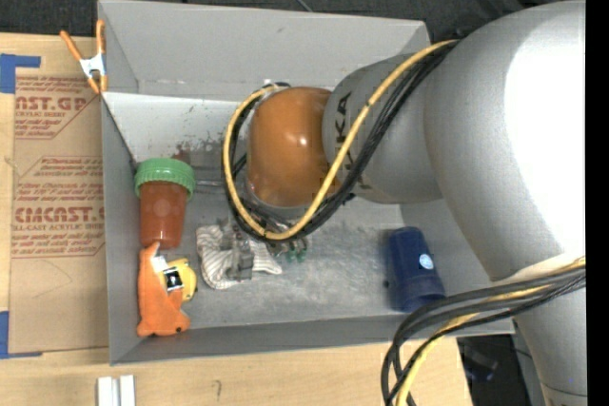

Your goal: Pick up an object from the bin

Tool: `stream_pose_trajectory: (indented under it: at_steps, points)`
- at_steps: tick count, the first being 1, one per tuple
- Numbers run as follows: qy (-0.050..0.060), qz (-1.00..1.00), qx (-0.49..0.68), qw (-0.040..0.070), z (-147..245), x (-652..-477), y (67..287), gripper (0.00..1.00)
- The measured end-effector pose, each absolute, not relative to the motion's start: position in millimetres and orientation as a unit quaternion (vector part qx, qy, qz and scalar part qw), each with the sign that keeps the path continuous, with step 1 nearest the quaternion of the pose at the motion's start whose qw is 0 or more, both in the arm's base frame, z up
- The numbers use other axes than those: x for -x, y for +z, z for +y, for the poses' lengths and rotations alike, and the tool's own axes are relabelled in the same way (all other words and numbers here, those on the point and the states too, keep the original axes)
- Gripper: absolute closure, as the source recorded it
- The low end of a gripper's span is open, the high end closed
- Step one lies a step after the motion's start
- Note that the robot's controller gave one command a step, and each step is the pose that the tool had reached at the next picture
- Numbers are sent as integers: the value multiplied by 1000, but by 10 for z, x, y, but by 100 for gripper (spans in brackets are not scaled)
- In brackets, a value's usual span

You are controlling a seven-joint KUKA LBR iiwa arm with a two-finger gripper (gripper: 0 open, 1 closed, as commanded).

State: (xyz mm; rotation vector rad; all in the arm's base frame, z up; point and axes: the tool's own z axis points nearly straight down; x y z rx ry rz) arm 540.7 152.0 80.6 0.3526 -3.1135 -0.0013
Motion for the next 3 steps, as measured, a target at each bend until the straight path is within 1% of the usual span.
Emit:
stream_pose_trajectory:
  at_steps: [1, 2, 3]
  points:
    - [-1, -979, -205, -1, 1473, -5767, 990, 100]
    - [-1, -979, -205, -1, 1473, -5767, 991, 100]
    - [-1, -984, -178, -2, 1475, -5829, 2356, 100]
